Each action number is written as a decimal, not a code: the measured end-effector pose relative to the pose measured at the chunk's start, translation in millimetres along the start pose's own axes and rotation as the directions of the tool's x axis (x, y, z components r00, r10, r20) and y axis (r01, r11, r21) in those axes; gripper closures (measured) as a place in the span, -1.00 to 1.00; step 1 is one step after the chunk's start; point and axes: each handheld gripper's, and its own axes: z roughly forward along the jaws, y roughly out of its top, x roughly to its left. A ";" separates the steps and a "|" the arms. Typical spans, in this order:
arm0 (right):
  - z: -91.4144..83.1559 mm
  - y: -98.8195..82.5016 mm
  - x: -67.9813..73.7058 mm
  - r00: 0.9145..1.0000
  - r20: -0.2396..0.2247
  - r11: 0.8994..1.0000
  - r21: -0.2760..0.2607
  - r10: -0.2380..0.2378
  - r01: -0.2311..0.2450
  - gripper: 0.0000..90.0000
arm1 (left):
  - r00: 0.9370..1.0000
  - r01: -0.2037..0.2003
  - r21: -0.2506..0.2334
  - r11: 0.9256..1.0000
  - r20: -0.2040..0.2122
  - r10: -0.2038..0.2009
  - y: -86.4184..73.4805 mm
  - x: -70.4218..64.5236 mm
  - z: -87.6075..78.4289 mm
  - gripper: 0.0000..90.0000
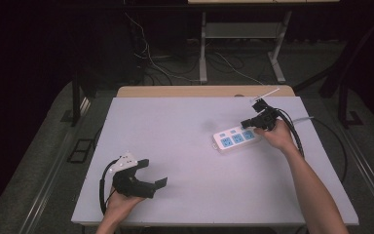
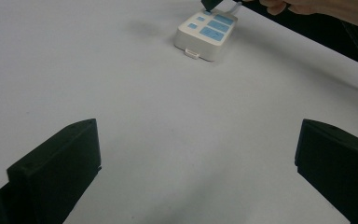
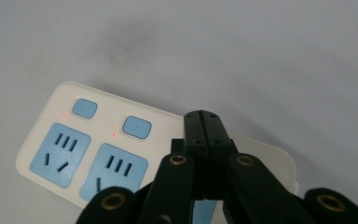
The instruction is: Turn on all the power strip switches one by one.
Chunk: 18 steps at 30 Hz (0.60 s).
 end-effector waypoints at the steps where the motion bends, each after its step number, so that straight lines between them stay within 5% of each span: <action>1: 0.0 0.0 0.0 1.000 -0.001 1.000 0.000 0.001 -0.001 1.00 | 1.000 0.000 0.000 1.000 0.000 0.000 -0.1 0.0 0.0 -1.00; 18: 1.9 -2.0 0.6 1.000 0.004 1.000 -0.001 -0.016 0.016 1.00 | 1.000 -0.002 0.002 1.000 0.003 0.002 -0.1 -1.8 0.3 -1.00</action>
